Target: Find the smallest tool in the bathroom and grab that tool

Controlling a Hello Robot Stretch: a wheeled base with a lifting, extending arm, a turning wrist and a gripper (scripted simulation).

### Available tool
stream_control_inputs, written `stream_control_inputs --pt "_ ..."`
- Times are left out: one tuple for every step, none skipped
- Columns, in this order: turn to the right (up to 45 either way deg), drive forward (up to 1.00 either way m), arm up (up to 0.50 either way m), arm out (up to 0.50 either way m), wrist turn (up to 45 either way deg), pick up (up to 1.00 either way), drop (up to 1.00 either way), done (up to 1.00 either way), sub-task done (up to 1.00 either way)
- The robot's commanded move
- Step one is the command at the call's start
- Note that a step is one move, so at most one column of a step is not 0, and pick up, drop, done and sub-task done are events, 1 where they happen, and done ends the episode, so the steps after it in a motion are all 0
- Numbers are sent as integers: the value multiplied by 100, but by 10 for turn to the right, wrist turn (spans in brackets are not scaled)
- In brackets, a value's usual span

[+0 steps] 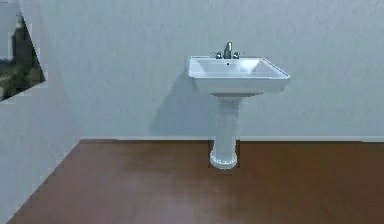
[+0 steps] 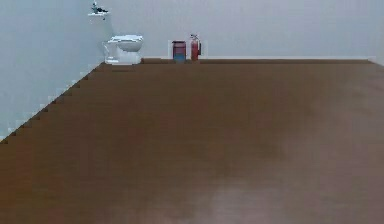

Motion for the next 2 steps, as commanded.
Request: stream_control_inputs --pt "30 0 0 0 0 0 0 0 0" --pt "0 65 0 0 0 0 0 0 0"
